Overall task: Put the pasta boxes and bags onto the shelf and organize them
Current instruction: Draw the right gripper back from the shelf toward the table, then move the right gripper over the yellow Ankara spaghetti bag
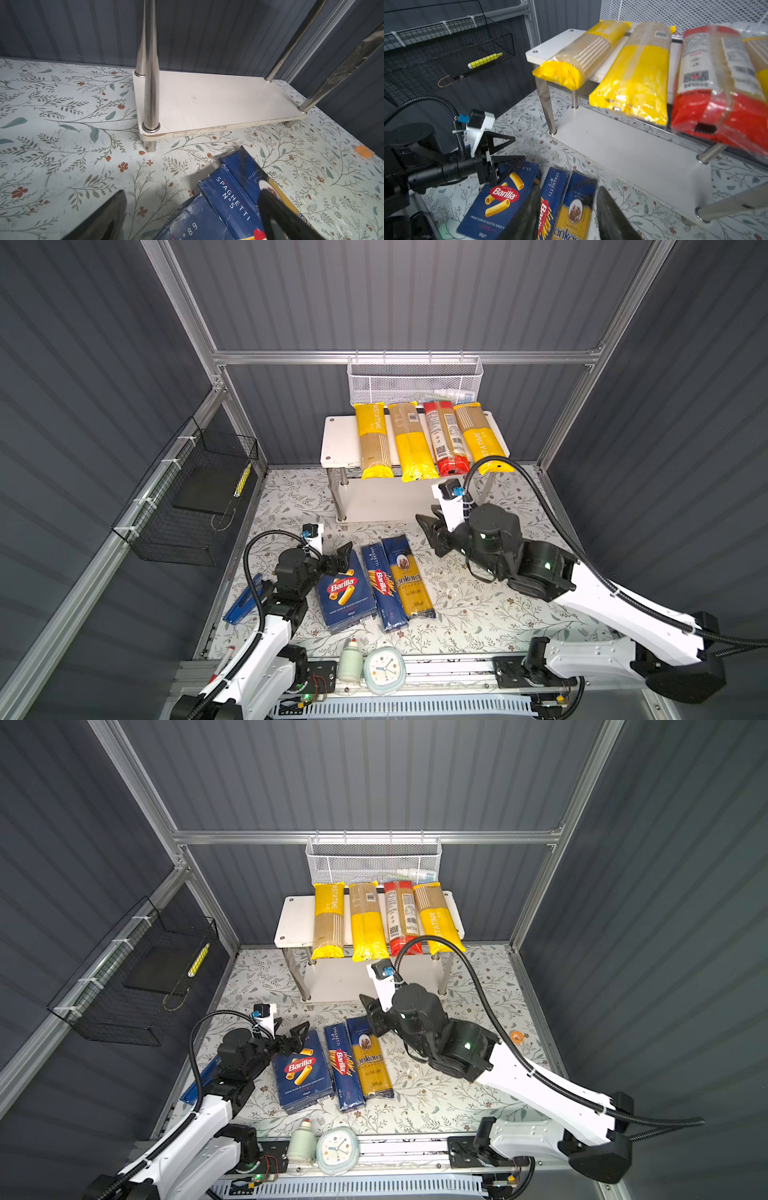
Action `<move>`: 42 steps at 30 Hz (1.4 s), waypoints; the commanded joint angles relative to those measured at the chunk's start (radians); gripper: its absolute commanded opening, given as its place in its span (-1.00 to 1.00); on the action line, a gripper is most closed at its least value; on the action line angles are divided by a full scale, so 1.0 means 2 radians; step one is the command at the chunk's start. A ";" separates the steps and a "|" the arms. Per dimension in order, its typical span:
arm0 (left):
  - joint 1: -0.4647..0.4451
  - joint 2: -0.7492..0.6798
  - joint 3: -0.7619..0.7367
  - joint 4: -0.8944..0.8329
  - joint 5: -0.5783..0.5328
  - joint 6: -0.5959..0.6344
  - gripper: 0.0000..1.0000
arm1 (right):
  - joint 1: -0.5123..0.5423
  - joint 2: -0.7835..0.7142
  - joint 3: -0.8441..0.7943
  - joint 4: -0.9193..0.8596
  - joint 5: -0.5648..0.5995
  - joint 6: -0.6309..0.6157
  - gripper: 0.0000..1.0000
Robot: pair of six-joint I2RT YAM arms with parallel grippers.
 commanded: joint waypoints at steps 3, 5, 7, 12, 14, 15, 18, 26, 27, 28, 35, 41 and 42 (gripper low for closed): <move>-0.003 0.006 0.003 -0.007 -0.011 0.018 0.99 | 0.020 -0.051 -0.091 -0.004 0.025 0.051 -0.03; -0.003 0.010 0.000 -0.002 -0.011 0.017 0.99 | 0.024 -0.055 -0.120 -0.015 0.037 0.079 0.01; -0.003 0.014 -0.004 0.005 -0.014 0.016 0.99 | 0.029 -0.056 -0.152 -0.012 0.039 0.102 0.08; -0.003 0.017 -0.001 0.000 -0.016 0.019 0.99 | 0.033 -0.035 -0.207 0.025 0.043 0.137 0.16; -0.003 0.022 0.002 -0.001 -0.018 0.019 0.99 | 0.033 -0.022 -0.220 0.041 0.043 0.146 0.21; -0.003 0.026 0.004 -0.002 -0.017 0.018 0.99 | 0.033 -0.014 -0.225 0.050 0.042 0.148 0.22; -0.003 0.035 0.010 -0.003 -0.015 0.020 0.99 | 0.033 0.013 -0.238 0.073 0.040 0.161 0.30; -0.003 0.018 0.001 -0.001 -0.017 0.018 0.98 | 0.030 0.085 -0.238 0.102 0.002 0.175 0.49; -0.003 0.017 -0.001 -0.001 -0.017 0.018 0.99 | 0.027 0.095 -0.236 0.103 -0.010 0.176 0.51; -0.003 0.018 0.000 -0.001 -0.017 0.018 0.99 | 0.024 0.104 -0.234 0.104 -0.020 0.178 0.54; -0.003 0.034 0.008 -0.002 -0.009 0.021 0.99 | 0.010 0.161 -0.214 0.085 -0.058 0.187 0.69; -0.003 0.036 0.009 -0.001 -0.005 0.022 0.99 | -0.001 0.198 -0.201 0.074 -0.079 0.180 0.81; -0.003 0.036 0.008 -0.001 -0.005 0.022 0.99 | -0.004 0.204 -0.199 0.076 -0.085 0.178 0.82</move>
